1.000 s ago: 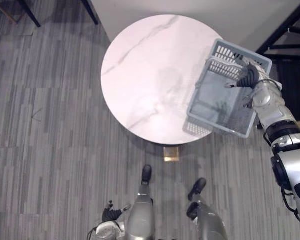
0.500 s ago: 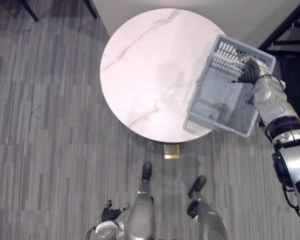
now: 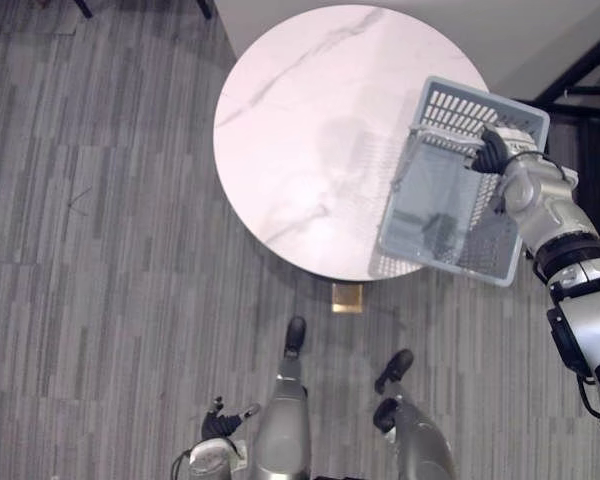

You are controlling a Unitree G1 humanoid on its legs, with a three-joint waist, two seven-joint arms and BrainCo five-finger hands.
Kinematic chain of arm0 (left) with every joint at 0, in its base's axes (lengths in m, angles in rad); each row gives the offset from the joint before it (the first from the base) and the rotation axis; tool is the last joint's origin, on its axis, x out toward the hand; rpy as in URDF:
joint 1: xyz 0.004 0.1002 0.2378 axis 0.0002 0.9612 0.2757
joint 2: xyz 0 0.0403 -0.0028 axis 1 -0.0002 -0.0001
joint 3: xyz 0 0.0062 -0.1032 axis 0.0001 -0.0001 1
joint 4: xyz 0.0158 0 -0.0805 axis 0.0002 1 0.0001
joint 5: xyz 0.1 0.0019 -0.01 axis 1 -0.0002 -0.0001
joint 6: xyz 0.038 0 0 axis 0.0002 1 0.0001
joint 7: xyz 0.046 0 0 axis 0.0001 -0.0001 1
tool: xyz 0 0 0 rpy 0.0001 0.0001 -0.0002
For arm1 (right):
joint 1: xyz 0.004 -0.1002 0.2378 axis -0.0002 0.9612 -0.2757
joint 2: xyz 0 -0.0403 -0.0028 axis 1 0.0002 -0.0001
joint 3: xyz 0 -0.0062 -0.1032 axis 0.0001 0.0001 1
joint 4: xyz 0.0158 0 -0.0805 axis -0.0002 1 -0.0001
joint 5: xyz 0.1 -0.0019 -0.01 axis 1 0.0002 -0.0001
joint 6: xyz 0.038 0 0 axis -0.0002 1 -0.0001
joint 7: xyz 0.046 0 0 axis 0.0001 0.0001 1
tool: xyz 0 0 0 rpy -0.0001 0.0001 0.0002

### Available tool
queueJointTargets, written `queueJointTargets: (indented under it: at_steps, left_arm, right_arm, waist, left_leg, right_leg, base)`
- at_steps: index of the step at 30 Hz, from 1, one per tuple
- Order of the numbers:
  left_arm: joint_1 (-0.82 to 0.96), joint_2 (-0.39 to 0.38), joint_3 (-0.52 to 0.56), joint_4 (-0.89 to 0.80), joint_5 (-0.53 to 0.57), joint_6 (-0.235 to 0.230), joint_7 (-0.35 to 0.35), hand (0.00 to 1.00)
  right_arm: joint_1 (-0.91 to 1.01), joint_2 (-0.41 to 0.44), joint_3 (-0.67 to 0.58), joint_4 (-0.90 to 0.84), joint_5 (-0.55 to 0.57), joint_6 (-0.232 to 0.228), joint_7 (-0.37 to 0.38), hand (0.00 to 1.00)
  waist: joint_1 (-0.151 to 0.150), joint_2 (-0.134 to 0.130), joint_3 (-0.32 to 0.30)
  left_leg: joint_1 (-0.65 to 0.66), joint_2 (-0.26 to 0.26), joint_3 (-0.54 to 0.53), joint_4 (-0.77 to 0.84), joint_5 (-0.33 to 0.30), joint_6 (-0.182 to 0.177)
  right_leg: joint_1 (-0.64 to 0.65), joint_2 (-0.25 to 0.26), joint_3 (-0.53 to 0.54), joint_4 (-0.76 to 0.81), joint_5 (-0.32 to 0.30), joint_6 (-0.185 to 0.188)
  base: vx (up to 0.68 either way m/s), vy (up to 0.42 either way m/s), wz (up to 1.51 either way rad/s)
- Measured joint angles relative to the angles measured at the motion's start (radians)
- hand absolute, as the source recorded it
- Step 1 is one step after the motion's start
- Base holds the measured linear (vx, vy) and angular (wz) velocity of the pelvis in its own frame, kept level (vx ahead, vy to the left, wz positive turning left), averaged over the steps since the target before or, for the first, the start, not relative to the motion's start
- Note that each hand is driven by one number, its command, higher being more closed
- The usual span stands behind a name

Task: Pick vegetable in the basket

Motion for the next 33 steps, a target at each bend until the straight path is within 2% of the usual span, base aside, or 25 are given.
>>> queueJointTargets:
  at_steps: [6, 9, 11, 12, 14, 15, 17, 20, 22, 26, 29, 33]
  left_arm:
    - [-0.013, 0.000, 0.012, 0.003, 0.011, 0.006, -0.001, 0.00]
    - [-0.016, 0.000, 0.033, 0.002, 0.034, 0.018, -0.002, 0.00]
    - [-0.016, 0.007, 0.040, 0.003, 0.051, 0.020, -0.004, 0.00]
    - [-0.014, 0.011, 0.041, 0.004, 0.055, 0.022, -0.004, 0.00]
    - [-0.003, 0.031, 0.041, 0.012, 0.085, 0.028, -0.005, 0.00]
    - [0.000, 0.035, 0.040, 0.012, 0.090, 0.029, -0.006, 0.00]
    - [0.016, 0.038, 0.039, 0.012, 0.112, 0.033, -0.011, 0.00]
    - [0.019, 0.039, 0.039, 0.015, 0.129, 0.039, -0.018, 0.00]
    - [0.044, 0.041, 0.038, 0.017, 0.146, 0.040, -0.022, 0.00]
    - [0.068, 0.039, 0.023, 0.029, 0.168, 0.041, -0.031, 0.00]
    - [0.076, 0.039, -0.010, 0.050, 0.172, 0.041, -0.045, 0.00]
    - [0.098, 0.037, -0.051, 0.050, 0.197, 0.041, -0.048, 0.00]
  right_arm:
    - [0.032, 0.022, 0.088, -0.059, -0.001, -0.005, 0.035, 1.00]
    - [0.066, 0.038, 0.198, -0.129, -0.005, -0.033, 0.080, 1.00]
    - [0.117, 0.038, 0.308, -0.233, -0.005, -0.060, 0.128, 1.00]
    - [0.129, 0.038, 0.334, -0.265, -0.004, -0.068, 0.144, 1.00]
    - [0.180, 0.036, 0.416, -0.391, -0.002, -0.109, 0.181, 1.00]
    - [0.196, 0.033, 0.430, -0.420, 0.003, -0.119, 0.187, 1.00]
    - [0.272, 0.018, 0.442, -0.526, 0.022, -0.157, 0.211, 1.00]
    - [0.323, -0.040, 0.467, -0.618, 0.066, -0.179, 0.228, 1.00]
    - [0.417, -0.112, 0.470, -0.700, 0.093, -0.197, 0.237, 1.00]
    - [0.537, -0.220, 0.465, -0.765, 0.123, -0.202, 0.262, 1.00]
    - [0.679, -0.290, 0.382, -0.787, 0.124, -0.220, 0.270, 1.00]
    - [0.883, -0.323, 0.229, -0.783, 0.119, -0.222, 0.266, 1.00]
  waist:
    - [0.015, -0.009, -0.006]
    - [0.012, -0.016, -0.017]
    - [0.001, -0.037, -0.048]
    - [-0.001, -0.048, -0.057]
    - [-0.020, -0.086, -0.107]
    - [-0.023, -0.094, -0.121]
    - [-0.055, -0.107, -0.187]
    - [-0.071, -0.102, -0.213]
    - [-0.090, -0.104, -0.265]
    - [-0.110, -0.097, -0.299]
    - [-0.131, -0.080, -0.314]
    - [-0.152, -0.056, -0.335]
  left_leg:
    - [0.037, 0.011, 0.034, 0.000, -0.001, -0.001]
    - [0.074, 0.019, 0.058, -0.001, -0.003, -0.003]
    - [0.091, 0.030, 0.077, -0.001, -0.008, -0.010]
    - [0.096, 0.033, 0.083, -0.001, -0.009, -0.011]
    - [0.113, 0.046, 0.107, -0.001, -0.016, -0.018]
    - [0.120, 0.049, 0.115, -0.001, -0.019, -0.019]
    - [0.133, 0.051, 0.136, -0.001, -0.021, -0.020]
    - [0.173, 0.051, 0.167, -0.002, -0.030, -0.019]
    - [0.189, 0.051, 0.193, -0.002, -0.041, -0.018]
    - [0.223, 0.055, 0.229, -0.007, -0.056, -0.022]
    - [0.246, 0.057, 0.248, -0.005, -0.062, -0.027]
    - [0.267, 0.051, 0.279, -0.002, -0.074, -0.026]
  right_leg:
    - [0.018, 0.009, 0.032, 0.001, -0.001, -0.002]
    - [0.041, 0.017, 0.056, 0.000, -0.002, -0.003]
    - [0.050, 0.027, 0.070, -0.006, -0.003, -0.005]
    - [0.051, 0.031, 0.077, -0.008, -0.003, -0.005]
    - [0.057, 0.045, 0.100, -0.020, -0.003, -0.006]
    - [0.059, 0.046, 0.108, -0.021, -0.003, -0.006]
    - [0.063, 0.048, 0.123, -0.025, -0.002, -0.006]
    - [0.085, 0.053, 0.153, -0.030, 0.000, -0.004]
    - [0.096, 0.060, 0.177, -0.055, 0.009, -0.001]
    - [0.106, 0.063, 0.217, -0.063, 0.016, 0.000]
    - [0.116, 0.067, 0.236, -0.065, 0.016, 0.002]
    - [0.117, 0.069, 0.268, -0.065, 0.015, 0.006]
  base:
    - [0.00, -0.011, -0.13]
    - [0.00, -0.012, -0.23]
    - [0.01, -0.011, -0.19]
    - [0.02, -0.020, -0.28]
    - [0.03, -0.024, -0.31]
    - [0.04, -0.012, -0.25]
    - [0.06, -0.002, -0.25]
    - [0.02, 0.006, -0.28]
    - [0.00, 0.007, -0.31]
    - [0.01, 0.005, -0.32]
    - [0.01, 0.001, -0.17]
    - [0.03, 0.002, -0.24]
